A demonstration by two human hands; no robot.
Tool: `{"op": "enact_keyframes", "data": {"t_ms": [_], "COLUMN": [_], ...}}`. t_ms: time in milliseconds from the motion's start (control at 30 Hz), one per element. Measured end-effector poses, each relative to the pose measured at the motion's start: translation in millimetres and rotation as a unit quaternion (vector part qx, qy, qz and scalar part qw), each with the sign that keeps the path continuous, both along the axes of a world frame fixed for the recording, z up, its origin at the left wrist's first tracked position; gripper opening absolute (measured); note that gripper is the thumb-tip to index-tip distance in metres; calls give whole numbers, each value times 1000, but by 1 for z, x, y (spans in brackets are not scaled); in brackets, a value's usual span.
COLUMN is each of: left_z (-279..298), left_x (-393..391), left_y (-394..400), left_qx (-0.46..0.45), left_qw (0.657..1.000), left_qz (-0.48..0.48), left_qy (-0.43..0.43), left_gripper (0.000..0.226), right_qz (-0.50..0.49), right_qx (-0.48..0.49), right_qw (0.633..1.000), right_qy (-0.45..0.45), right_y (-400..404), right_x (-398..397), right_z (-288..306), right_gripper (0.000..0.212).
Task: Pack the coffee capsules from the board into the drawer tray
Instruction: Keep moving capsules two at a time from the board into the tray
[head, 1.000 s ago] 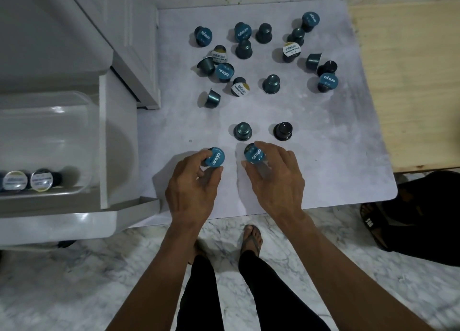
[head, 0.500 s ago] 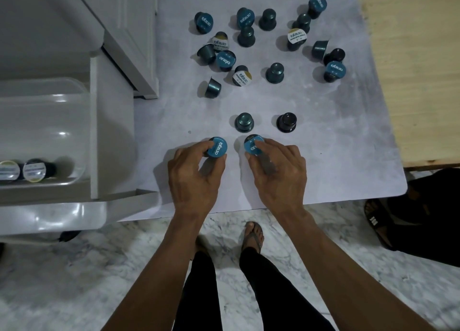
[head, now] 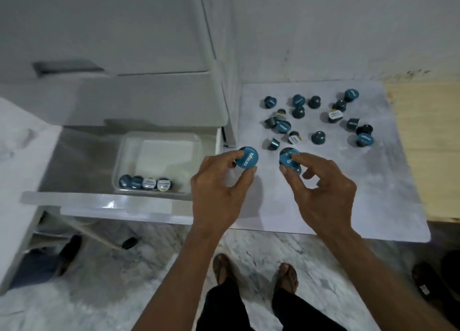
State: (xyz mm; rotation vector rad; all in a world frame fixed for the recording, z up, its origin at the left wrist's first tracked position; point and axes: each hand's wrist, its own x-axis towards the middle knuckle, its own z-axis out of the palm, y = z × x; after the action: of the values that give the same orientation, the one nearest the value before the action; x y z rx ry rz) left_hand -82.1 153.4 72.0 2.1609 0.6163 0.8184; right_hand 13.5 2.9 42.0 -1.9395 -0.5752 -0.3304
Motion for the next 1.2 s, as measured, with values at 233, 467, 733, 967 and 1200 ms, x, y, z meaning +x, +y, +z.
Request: {"op": "enact_keyframes", "data": {"t_ms": [233,467,733,967,1200], "left_z": [23,-12,-67,-85,-92], "left_x": [-58,-70,-36,-22,-18], "left_y": [123,231,255,262,260], "left_qx": [16,39,-8,-36,-77], "left_qw": [991,959,915,901,903], "left_qz": [27,-63,-194,-195,-232], "left_qy": [130,273,353,385,352], "left_gripper": [29,27,25,23,22], "right_qz": [138,181,163,186,193], "right_qx": [-19,-219,-411,-485,-500], "right_qw": [990,956,896,851,836], "right_qy": [15,79,33,83,119], "right_y": [95,193,229,246,246], "right_x": [-35,-54,-57,-52,-46], "right_z": [25,-1,-29,-42,-43], "right_gripper": [25,19,19,18,18]}}
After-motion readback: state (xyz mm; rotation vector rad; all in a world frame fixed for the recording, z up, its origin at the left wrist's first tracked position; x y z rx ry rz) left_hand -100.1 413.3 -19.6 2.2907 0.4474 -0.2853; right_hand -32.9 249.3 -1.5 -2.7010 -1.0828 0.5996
